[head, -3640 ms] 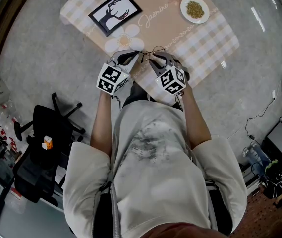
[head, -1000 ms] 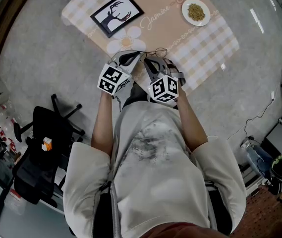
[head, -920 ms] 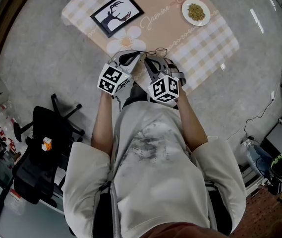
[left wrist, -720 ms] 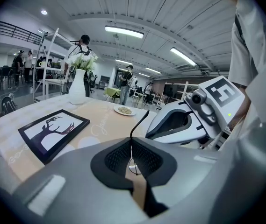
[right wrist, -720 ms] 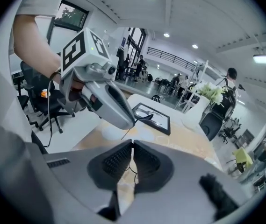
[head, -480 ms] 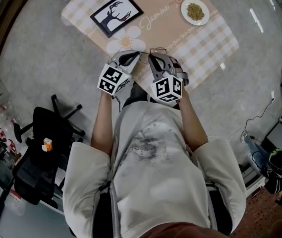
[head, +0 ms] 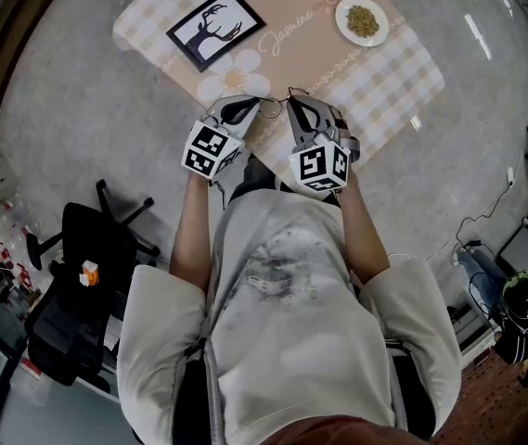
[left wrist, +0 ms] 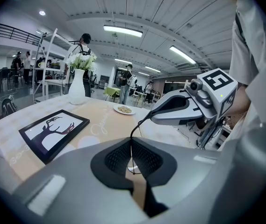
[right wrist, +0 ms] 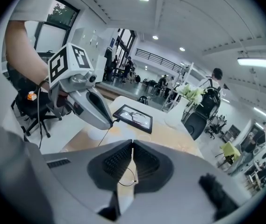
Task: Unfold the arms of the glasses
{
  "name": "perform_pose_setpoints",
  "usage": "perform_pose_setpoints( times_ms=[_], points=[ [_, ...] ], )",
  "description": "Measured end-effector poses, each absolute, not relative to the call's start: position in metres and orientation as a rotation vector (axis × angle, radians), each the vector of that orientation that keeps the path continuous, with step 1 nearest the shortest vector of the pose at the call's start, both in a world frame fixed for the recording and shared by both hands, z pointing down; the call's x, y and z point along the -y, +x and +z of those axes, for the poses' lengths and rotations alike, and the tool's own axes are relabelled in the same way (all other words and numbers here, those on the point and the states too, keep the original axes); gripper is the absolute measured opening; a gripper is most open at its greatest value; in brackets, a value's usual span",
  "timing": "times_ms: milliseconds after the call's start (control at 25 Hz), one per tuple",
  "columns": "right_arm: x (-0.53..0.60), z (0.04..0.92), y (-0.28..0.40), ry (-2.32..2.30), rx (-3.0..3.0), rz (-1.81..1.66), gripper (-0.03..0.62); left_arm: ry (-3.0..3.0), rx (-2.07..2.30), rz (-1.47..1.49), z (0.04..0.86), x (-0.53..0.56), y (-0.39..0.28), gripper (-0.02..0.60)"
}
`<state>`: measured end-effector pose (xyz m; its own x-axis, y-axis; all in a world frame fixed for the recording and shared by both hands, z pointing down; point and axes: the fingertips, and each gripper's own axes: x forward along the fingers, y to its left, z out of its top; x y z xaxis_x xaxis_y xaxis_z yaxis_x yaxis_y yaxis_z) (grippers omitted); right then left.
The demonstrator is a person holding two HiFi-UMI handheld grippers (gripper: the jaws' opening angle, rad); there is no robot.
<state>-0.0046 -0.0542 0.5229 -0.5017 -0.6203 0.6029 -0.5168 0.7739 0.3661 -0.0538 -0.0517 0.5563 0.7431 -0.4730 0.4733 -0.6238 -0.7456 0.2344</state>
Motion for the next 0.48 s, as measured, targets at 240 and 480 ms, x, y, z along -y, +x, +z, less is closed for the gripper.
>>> perform_pose_setpoints(
  times_ms=[240, 480],
  points=[
    [0.059, 0.517, 0.009, 0.908, 2.194, -0.163, 0.021, 2.558, 0.846, 0.56, 0.558, 0.05, -0.055, 0.015],
    [0.064, 0.513, 0.025, 0.97, 2.174, -0.148, 0.021, 2.555, 0.851, 0.564, 0.559, 0.049, -0.055, 0.015]
  ],
)
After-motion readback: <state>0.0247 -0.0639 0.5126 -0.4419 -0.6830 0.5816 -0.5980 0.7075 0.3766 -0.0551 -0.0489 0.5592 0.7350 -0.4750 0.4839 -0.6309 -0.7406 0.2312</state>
